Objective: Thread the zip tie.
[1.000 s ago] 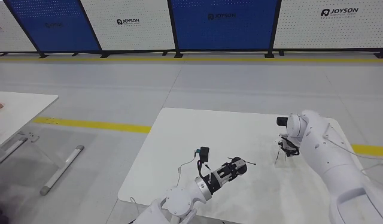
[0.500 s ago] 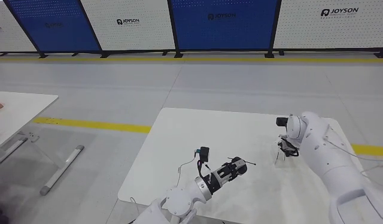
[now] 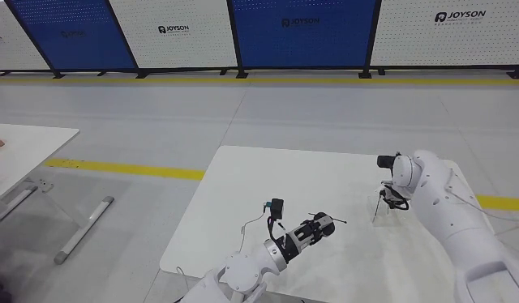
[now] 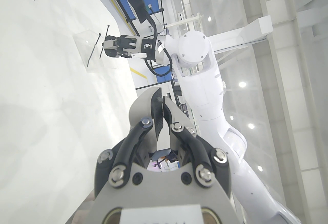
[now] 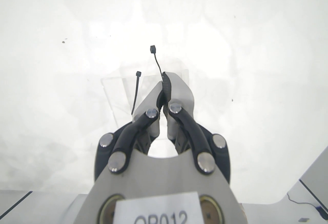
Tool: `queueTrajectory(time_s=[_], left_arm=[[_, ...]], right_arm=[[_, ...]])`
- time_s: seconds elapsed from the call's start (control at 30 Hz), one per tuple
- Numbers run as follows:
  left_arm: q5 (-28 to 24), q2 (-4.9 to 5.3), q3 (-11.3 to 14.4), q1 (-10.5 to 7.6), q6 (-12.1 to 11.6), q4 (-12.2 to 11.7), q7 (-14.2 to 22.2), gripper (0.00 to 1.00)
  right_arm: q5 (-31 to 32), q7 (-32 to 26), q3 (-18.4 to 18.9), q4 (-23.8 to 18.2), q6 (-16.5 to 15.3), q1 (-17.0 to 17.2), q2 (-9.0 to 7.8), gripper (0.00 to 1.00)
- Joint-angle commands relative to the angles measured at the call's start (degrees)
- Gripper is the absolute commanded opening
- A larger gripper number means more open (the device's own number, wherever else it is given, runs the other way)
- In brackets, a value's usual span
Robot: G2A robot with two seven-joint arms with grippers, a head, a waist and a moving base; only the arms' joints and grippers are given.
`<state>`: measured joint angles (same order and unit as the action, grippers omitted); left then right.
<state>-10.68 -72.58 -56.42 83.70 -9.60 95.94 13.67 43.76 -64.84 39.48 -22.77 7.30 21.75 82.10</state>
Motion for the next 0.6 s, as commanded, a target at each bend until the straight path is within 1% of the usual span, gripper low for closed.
queueTrajectory(time_s=[0.0, 0.3, 0.43, 0.57], left_arm=[[0.00, 0.00, 0.00, 0.00, 0.00, 0.00, 0.00, 0.00], [0.00, 0.00, 0.00, 0.00, 0.00, 0.00, 0.00, 0.00], [0.00, 0.00, 0.00, 0.00, 0.00, 0.00, 0.00, 0.00], [0.00, 0.00, 0.00, 0.00, 0.00, 0.00, 0.00, 0.00]], right_arm=[[0.34, -0.42, 0.47, -1.35, 0.18, 0.46, -0.54, 0.00], [2.38, -2.88, 3.44, -9.09, 1.23, 3.60, -3.60, 0.00], [3.41, -3.60, 5.34, -13.38, 2.12, 5.56, -5.15, 0.00], [4.47, -3.55, 8.08, -18.91, 3.39, 8.24, -6.96, 0.00]])
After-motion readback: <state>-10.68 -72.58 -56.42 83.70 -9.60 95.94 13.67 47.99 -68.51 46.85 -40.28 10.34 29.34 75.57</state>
